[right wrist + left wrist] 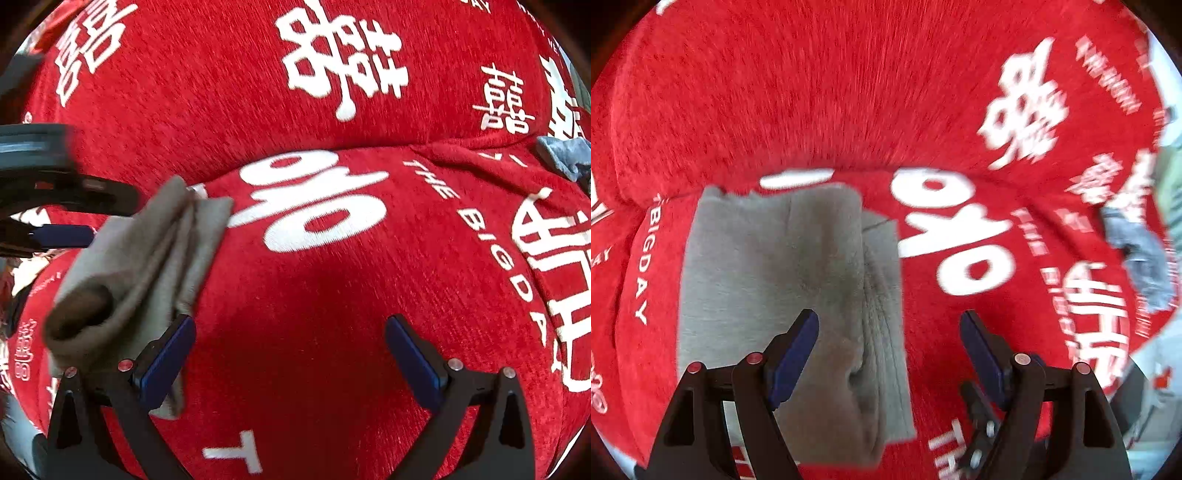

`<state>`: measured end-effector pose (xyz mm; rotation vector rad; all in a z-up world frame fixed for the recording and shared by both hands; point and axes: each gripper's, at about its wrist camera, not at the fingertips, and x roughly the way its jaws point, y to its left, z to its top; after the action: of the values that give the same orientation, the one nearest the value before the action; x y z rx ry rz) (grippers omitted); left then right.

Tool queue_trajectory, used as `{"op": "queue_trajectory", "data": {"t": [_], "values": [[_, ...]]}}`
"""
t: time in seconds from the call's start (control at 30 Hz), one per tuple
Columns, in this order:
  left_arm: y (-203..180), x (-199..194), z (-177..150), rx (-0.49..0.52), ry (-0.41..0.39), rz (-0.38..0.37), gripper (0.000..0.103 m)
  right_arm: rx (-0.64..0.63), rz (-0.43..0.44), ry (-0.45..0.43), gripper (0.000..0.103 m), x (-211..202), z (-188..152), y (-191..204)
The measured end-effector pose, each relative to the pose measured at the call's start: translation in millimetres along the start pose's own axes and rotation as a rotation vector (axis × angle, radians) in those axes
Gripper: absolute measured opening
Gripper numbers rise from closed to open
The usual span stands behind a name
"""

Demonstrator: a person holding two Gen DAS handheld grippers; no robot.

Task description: Fold small clothes

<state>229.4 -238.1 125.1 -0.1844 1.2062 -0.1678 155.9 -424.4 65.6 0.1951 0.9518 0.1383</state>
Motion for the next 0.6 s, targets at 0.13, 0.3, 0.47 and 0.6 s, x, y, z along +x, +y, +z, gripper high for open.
{"op": "queue_trajectory", "data": {"t": [0.13,0.3,0.47,0.6], "values": [[45,-35,-14,0.003,-0.123,0.095,0.08,0.028,0.085,-0.01,0.102,-9,12,8],[116,-25,-41,-0.096,-0.106,0.23,0.08,-0.018,0.298,0.045,0.102,3,22,54],[145,-6,-64,-0.163,-0.068,0.207,0.08,-0.075,0.313,0.141,0.089,51,39,94],[152,7,-66,-0.159,-0.058,0.183,0.08,-0.075,0.278,0.228,0.072,87,40,103]]}}
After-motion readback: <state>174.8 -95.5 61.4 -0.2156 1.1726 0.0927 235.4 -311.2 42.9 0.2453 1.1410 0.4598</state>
